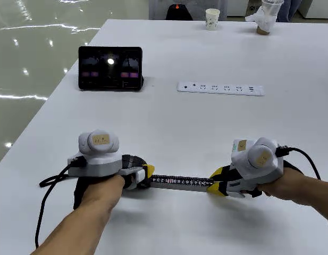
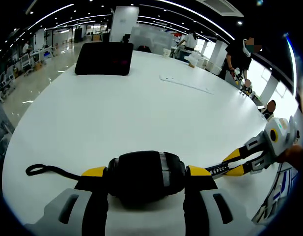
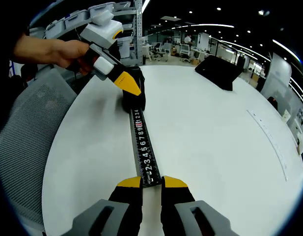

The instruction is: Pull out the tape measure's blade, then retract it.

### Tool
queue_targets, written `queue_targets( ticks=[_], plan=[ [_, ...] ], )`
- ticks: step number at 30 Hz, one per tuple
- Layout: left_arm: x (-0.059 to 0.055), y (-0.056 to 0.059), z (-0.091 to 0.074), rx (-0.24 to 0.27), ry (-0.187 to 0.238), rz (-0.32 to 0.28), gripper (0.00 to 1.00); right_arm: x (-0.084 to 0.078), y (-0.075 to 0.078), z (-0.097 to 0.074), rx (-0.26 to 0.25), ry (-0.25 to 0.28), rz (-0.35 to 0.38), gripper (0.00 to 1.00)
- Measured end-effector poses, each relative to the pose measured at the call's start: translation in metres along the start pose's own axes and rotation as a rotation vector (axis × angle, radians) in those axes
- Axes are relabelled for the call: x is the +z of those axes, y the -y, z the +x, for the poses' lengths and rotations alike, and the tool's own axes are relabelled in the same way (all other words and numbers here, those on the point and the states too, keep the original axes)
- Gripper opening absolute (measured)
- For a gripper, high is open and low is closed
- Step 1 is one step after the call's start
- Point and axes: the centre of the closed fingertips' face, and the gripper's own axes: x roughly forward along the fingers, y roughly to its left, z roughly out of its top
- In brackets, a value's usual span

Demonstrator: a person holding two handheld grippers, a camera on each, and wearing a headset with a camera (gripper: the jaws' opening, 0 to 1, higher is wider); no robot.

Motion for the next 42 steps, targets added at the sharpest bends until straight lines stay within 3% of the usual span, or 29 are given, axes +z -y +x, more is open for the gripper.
queue_targets(
  ticks=[42],
  plan=[
    [0.000, -0.001, 0.000, -0.012, -0.006, -0.013, 0.57, 0.029, -0.007, 0.026, 0.026, 0.031, -0.009, 0.10]
  ],
)
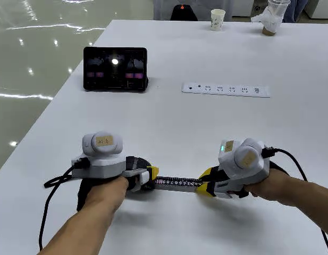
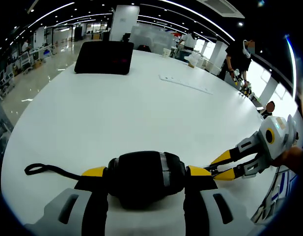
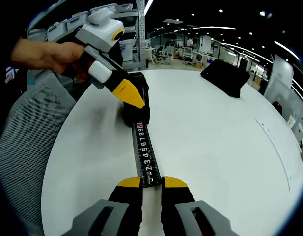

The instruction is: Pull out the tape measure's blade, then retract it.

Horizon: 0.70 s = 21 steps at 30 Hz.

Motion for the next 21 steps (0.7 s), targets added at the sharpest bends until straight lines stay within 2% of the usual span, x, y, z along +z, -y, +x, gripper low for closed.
queue_targets(
  ticks=[21],
  plan=[
    [0.001, -0.001, 0.000, -0.008, -0.001, -0.013, 0.57, 0.027, -0.005, 0.026, 0.028, 0.025, -0.016, 0.10]
  ],
)
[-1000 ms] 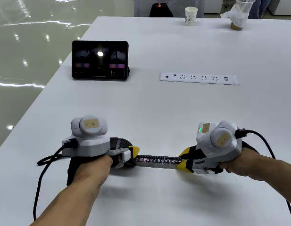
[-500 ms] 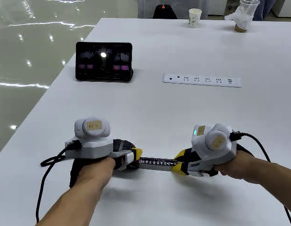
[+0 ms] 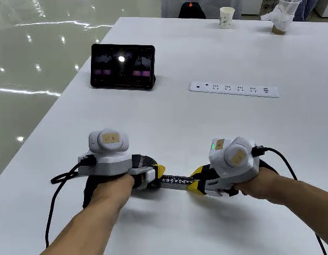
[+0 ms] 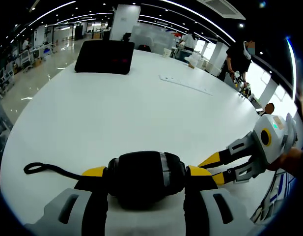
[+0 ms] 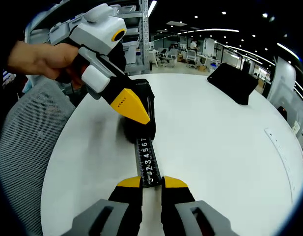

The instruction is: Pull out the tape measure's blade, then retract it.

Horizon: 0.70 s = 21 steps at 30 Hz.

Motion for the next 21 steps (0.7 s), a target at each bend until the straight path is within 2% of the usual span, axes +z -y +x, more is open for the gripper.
queue_targets(
  ticks=[21],
  plan=[
    [0.001, -0.003, 0.003, -0.008, -0.002, -0.014, 0.57, 0.014, -0.003, 0.015, 0.021, 0.012, -0.014, 0.11]
  ],
)
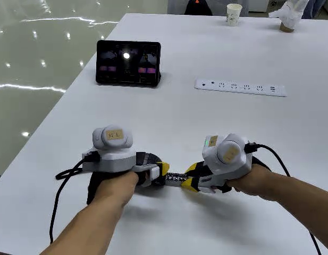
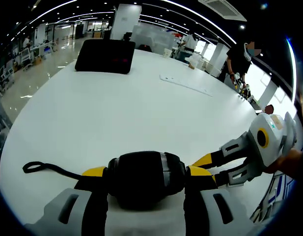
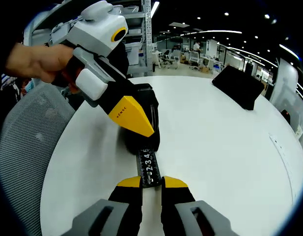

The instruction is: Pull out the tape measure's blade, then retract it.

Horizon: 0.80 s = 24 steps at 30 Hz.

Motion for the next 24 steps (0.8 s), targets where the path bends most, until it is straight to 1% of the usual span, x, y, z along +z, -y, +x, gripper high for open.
queue_targets(
  ticks=[4, 17, 24],
  plan=[
    [0.000, 0.001, -0.001, -0.001, 0.001, -0.001, 0.57, 0.003, 0.000, 0.003, 0.003, 0.001, -0.003, 0.11],
    [0.000, 0.001, -0.001, -0.004, 0.001, -0.007, 0.57, 0.012, -0.002, 0.013, 0.017, 0.010, -0.010, 0.11],
    [0.000, 0.000, 0.000, -0.006, 0.002, -0.011, 0.57, 0.018, -0.004, 0.020, 0.024, 0.009, -0.028, 0.11]
  ],
)
